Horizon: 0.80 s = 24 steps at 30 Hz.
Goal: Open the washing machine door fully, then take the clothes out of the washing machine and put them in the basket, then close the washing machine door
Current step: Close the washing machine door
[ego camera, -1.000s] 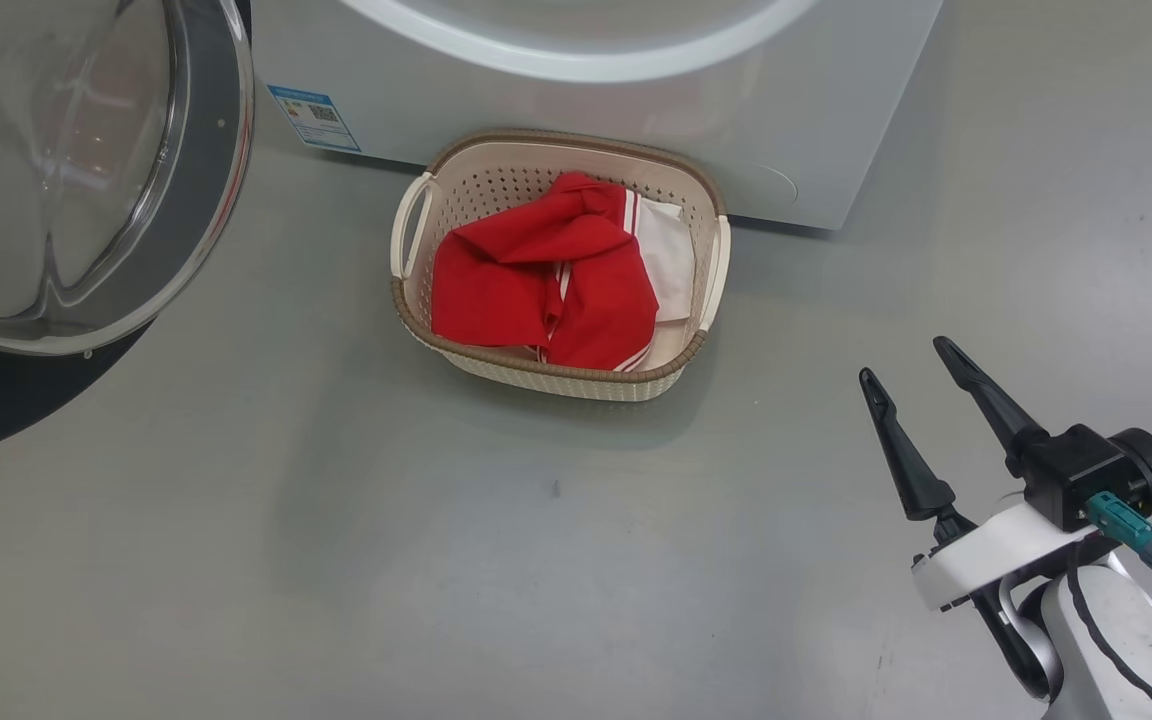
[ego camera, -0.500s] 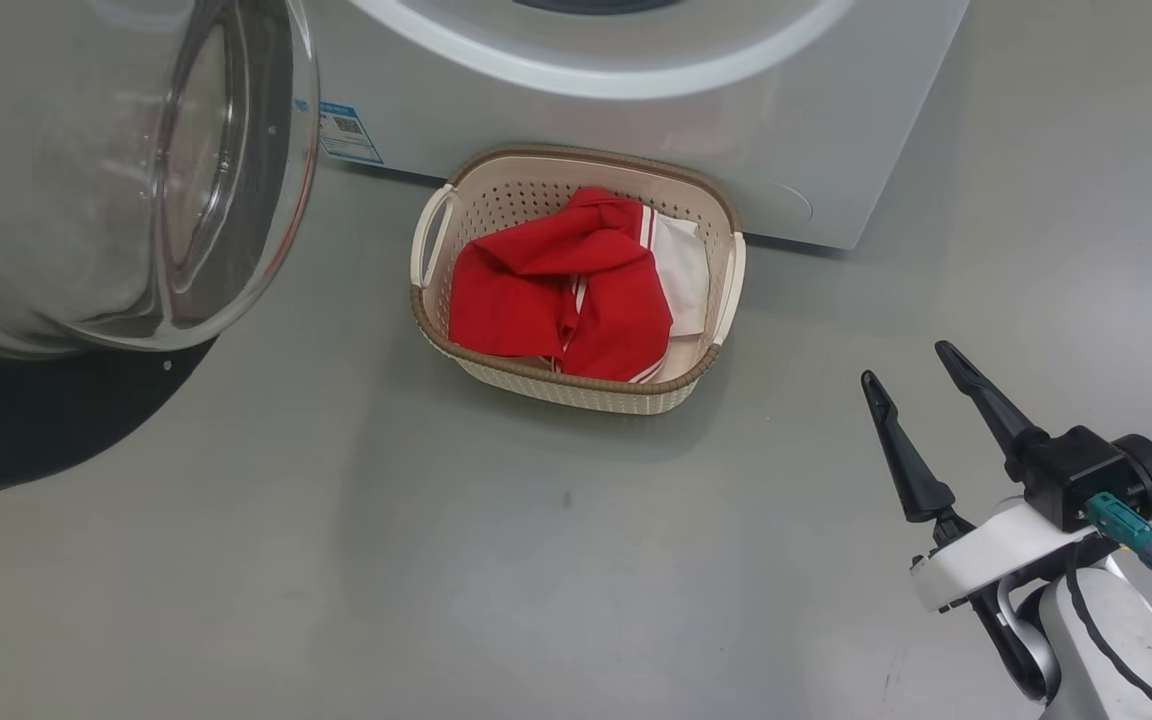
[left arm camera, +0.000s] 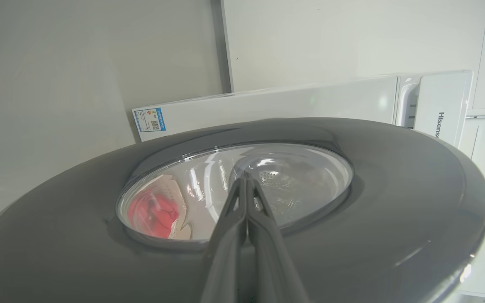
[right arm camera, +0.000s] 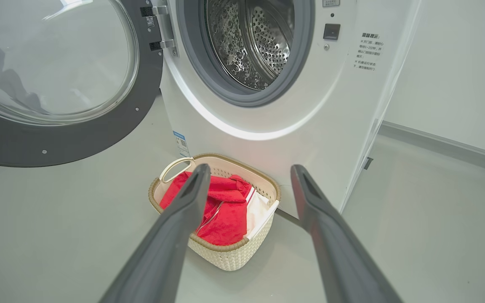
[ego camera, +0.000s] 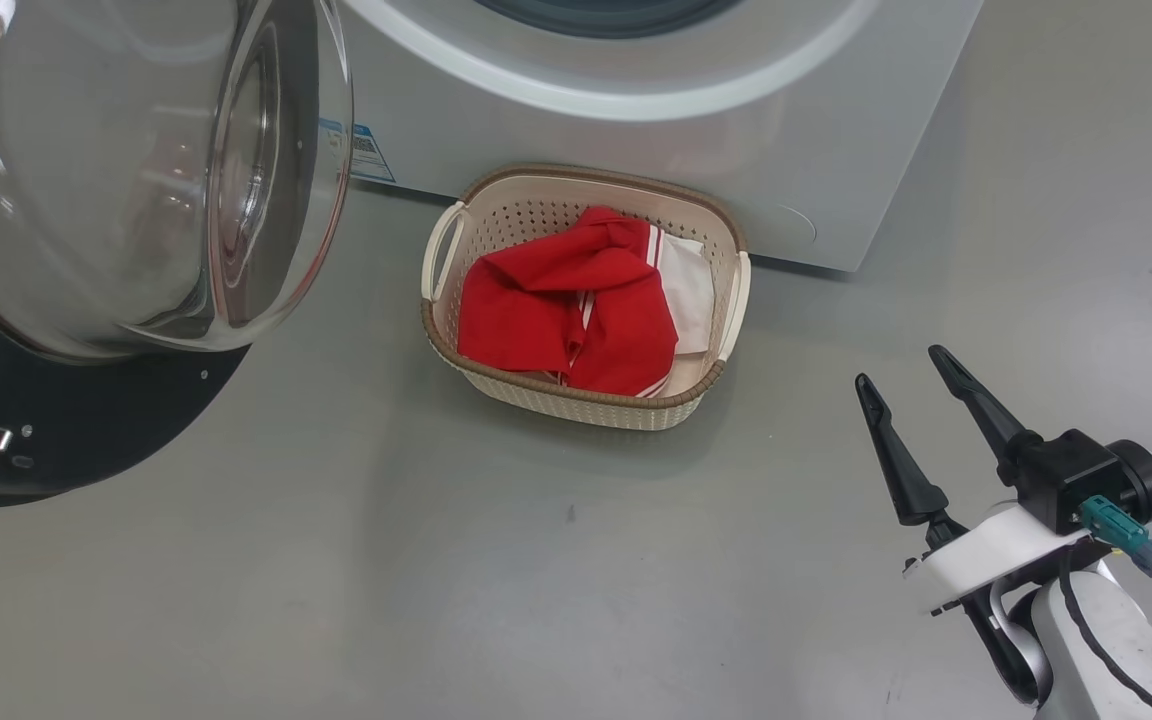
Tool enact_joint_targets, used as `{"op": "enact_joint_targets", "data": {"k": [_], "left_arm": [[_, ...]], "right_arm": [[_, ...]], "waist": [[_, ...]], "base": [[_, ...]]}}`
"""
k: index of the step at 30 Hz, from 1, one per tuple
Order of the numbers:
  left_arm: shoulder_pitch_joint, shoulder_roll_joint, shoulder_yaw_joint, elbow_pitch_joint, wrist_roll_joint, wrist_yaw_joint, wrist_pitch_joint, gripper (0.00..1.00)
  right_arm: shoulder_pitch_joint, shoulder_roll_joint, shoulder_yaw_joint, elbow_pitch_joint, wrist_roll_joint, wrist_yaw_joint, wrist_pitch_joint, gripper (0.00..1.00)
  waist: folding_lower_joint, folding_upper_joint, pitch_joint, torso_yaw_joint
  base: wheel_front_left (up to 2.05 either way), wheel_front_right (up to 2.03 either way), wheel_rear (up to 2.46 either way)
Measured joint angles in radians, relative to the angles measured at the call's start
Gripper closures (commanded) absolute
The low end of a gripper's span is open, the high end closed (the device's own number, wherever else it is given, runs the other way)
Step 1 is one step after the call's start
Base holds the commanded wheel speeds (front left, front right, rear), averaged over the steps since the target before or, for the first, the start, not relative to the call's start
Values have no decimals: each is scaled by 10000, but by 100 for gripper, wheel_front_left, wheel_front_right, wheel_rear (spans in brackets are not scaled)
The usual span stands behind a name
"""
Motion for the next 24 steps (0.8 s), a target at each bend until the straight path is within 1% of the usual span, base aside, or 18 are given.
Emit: {"op": "enact_joint_targets", "data": {"k": [13, 17, 24], "left_arm": [[802, -811, -151, -602, -198, -349, 731, 100], [1014, -1156, -127, -859, -566, -410, 959, 100], [1281, -1708, -171, -1383, -665, -453, 1218, 100]], "right_arm": [[133, 33, -40, 23, 2, 0, -2, 0], [152, 67, -73, 29, 15, -2, -2, 0], [186, 88, -88, 58, 17, -2, -2, 0]], "waist": [[0, 0, -162, 120], [0, 0, -203, 152], [0, 0, -252, 216]], "base": [[0, 0, 0], [0, 0, 0], [0, 0, 0]]}}
